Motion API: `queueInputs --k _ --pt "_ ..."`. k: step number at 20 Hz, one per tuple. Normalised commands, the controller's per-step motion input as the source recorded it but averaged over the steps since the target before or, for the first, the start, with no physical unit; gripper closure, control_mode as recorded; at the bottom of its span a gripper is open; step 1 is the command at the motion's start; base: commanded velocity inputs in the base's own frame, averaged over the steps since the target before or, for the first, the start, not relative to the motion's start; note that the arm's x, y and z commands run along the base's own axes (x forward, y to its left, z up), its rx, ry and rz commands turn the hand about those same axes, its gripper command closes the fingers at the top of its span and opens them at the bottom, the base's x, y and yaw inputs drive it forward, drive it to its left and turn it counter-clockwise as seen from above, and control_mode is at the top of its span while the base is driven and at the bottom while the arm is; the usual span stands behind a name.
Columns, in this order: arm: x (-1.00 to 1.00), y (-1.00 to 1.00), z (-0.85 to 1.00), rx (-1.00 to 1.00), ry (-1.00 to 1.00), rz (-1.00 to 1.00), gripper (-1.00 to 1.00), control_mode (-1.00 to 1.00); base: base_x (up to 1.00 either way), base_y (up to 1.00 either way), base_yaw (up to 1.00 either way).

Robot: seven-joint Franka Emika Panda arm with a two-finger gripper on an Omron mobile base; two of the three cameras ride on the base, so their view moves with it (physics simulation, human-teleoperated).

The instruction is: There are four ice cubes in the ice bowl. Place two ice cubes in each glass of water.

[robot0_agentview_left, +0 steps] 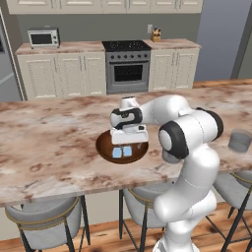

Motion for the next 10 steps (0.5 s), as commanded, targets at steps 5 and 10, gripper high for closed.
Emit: queueInputs --k 5,10 --pt "-0.21 0.01 0.14 0.0 0.0 0.2 -1.0 -1.0 0.0 0.0 0.0" --pt "0.0 0.01 0.04 0.0 0.0 0.04 -1.0 -1.0 0.0 0.0 0.0"
